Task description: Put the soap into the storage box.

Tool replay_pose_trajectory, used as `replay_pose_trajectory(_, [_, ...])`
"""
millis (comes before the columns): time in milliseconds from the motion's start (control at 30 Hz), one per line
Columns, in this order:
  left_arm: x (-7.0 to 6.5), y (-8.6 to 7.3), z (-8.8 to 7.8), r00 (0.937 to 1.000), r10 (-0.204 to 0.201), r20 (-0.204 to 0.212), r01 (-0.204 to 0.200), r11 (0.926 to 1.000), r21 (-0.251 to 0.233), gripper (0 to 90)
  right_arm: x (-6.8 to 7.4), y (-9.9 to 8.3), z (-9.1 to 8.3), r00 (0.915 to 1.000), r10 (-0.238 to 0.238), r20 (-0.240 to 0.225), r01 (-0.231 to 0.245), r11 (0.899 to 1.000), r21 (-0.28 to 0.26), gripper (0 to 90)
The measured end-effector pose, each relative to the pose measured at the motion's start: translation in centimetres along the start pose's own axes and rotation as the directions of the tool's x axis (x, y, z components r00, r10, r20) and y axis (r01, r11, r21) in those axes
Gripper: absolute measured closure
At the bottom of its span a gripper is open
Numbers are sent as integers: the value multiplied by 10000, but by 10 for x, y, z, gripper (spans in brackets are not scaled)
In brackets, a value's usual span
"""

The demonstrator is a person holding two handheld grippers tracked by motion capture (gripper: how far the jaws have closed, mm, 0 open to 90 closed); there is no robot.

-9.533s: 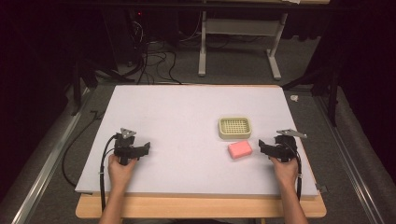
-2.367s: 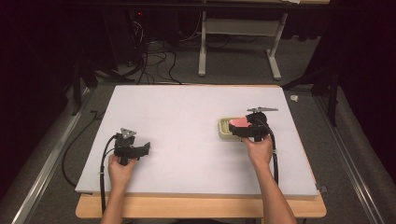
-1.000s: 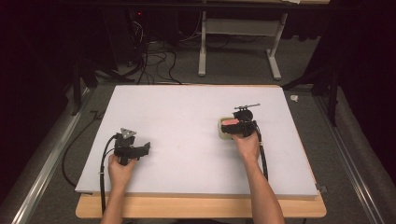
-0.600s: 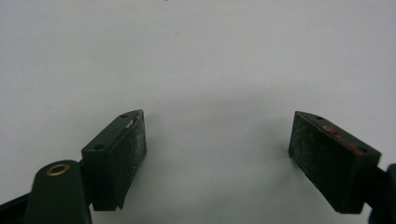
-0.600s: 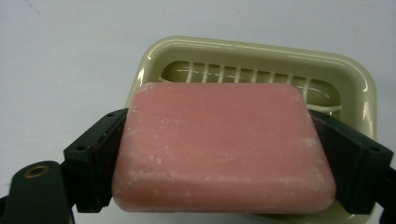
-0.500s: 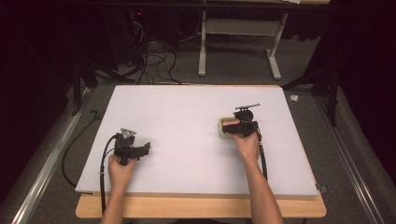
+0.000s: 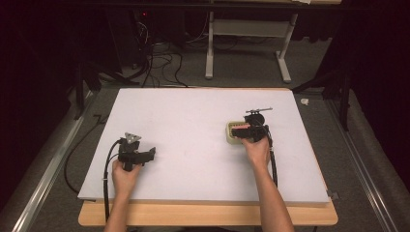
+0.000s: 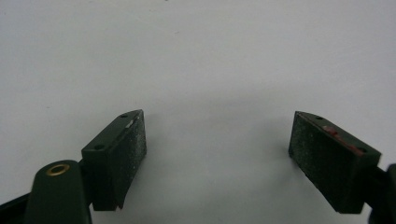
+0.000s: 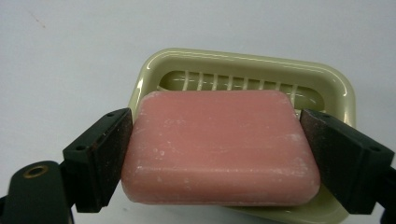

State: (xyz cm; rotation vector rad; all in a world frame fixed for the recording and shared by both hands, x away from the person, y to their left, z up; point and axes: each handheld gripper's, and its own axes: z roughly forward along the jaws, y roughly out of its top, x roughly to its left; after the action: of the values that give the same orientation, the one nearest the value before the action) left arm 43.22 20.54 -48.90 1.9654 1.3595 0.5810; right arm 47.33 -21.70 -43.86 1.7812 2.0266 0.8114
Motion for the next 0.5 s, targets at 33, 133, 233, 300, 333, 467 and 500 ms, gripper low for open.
replay_pose_trajectory(33, [0,0,0,10000,-2,0,2,10000,-2,195,0,-1,0,10000,-11,1,11,10000,-50,131])
replay_pose_trajectory(133, [0,0,0,10000,2,0,-2,10000,1,195,-1,-2,-1,10000,-25,-27,24,9999,-127,131])
replay_pose_trajectory(233, [0,0,0,10000,0,-1,0,10000,-2,195,-1,-1,-3,9999,-151,17,151,9997,-169,133])
replay_pose_trajectory(300, [0,0,0,10000,-2,1,2,10000,1,195,0,-1,-5,9997,-241,38,242,9994,-243,134])
replay_pose_trajectory(333, [0,0,0,10000,0,-1,0,10000,-1,196,0,-1,-6,9997,-240,16,240,9994,-246,133])
replay_pose_trajectory(467, [0,0,0,10000,-1,-1,1,10000,1,195,-2,-1,-10,9997,-252,-47,250,9991,-334,127])
replay_pose_trajectory(500, [0,0,0,10000,1,-1,-1,10000,0,196,-2,-1,-11,9996,-263,-51,261,9989,-381,127])
